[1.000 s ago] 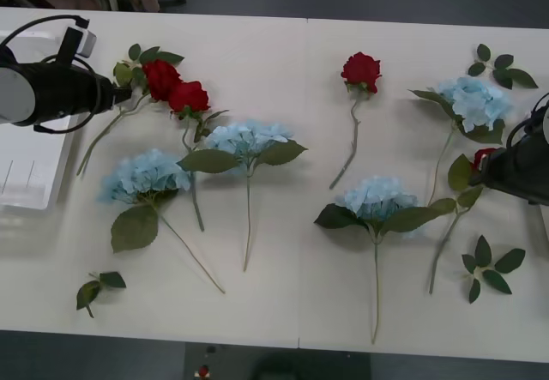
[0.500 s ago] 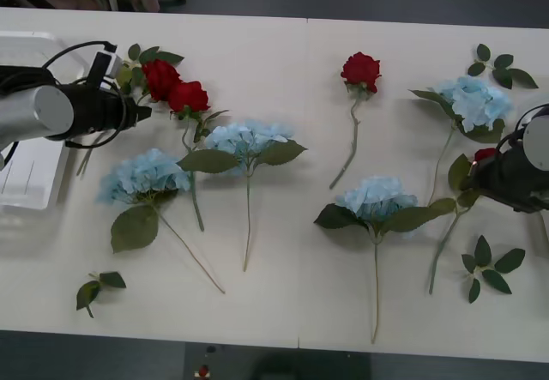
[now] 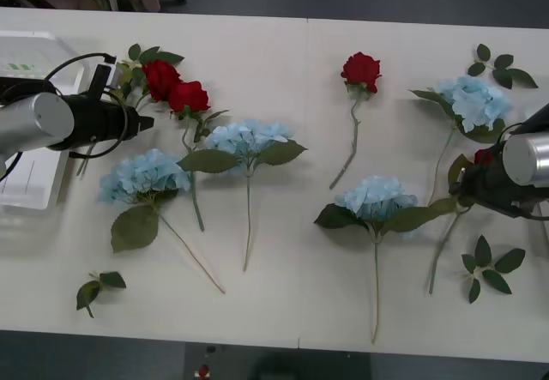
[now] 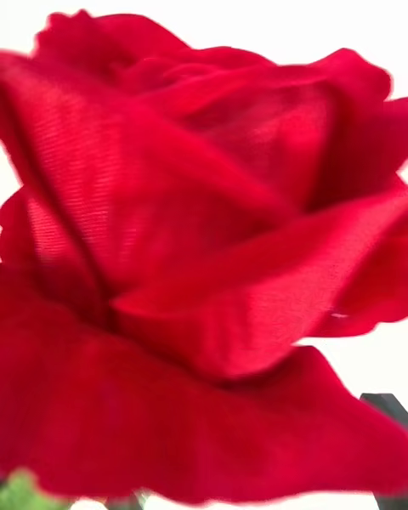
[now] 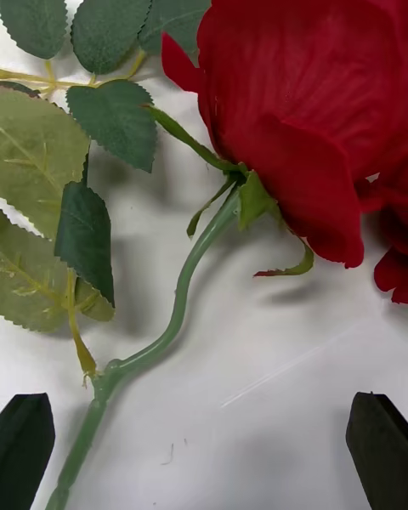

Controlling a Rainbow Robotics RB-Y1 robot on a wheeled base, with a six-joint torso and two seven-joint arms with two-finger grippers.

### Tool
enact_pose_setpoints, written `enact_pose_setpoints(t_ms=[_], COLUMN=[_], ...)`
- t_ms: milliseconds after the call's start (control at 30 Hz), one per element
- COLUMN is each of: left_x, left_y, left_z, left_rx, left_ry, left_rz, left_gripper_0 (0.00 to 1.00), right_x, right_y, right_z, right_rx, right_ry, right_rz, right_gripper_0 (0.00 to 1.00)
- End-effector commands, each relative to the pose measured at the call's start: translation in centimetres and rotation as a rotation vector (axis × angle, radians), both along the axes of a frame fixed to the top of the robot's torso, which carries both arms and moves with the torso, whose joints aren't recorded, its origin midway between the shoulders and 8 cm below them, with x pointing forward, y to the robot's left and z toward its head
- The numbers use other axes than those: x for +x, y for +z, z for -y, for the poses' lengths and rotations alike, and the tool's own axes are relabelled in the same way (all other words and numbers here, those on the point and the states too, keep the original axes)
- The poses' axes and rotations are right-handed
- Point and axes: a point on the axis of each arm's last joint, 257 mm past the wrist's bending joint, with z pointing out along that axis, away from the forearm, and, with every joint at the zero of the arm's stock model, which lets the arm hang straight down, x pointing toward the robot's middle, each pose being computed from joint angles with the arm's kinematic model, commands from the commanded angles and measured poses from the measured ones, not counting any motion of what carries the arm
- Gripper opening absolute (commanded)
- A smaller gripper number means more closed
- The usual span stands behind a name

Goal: Put the red flowers into the right box and the blue flowers into the left box

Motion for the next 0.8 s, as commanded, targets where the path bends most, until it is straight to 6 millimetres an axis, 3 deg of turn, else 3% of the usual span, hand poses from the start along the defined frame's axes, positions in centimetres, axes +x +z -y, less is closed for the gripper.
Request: enact_pose_setpoints(t_ms=[33, 100, 167, 267, 300, 333, 367, 600, 800], left_x=[1.3, 1.3, 1.2, 1.2, 1.1, 0.9, 0.8, 0.5, 0.5], left_y=[2.8, 2.7, 2.4, 2.4, 2.3, 1.9, 1.7, 0.3, 0.3], left_z=[-1.3, -1.4, -1.6, -1.5, -1.5, -1.1, -0.8, 0.0, -0.2], left_rx=[0.038, 0.023, 0.008, 0.01, 0.009, -0.006, -0.018, -0.033, -0.014], left_ry=[-0.002, 0.006, 0.017, 0.015, 0.014, 0.013, 0.012, 0.016, 0.009], left_rz=[0.055, 0.051, 0.045, 0.044, 0.042, 0.032, 0.026, 0.027, 0.032], left_gripper_0=[1.0, 1.0, 1.0, 1.0, 1.0, 1.0, 1.0, 1.0, 1.0], right_x=[-0.3, -0.4, -0.4, -0.5, -0.6, -0.7, -0.7, -0.6, 0.2], right_y=[-0.8, -1.1, -1.3, -1.4, -1.5, -1.6, -1.5, -1.4, 1.1], right_z=[-0.6, -0.6, -0.6, -0.8, -0.8, -0.8, -0.8, -1.1, -1.1], right_rx=[0.002, 0.001, 0.001, 0.005, 0.005, 0.007, 0.007, 0.016, -0.005], right_ry=[0.018, 0.019, 0.02, 0.023, 0.021, 0.021, 0.021, 0.024, 0.044], right_rz=[0.011, 0.014, 0.015, 0.011, 0.01, 0.008, 0.01, 0.013, 0.055], right_gripper_0=[0.99, 0.94, 0.78, 0.31, 0.23, 0.07, 0.03, 0.0, 0.0])
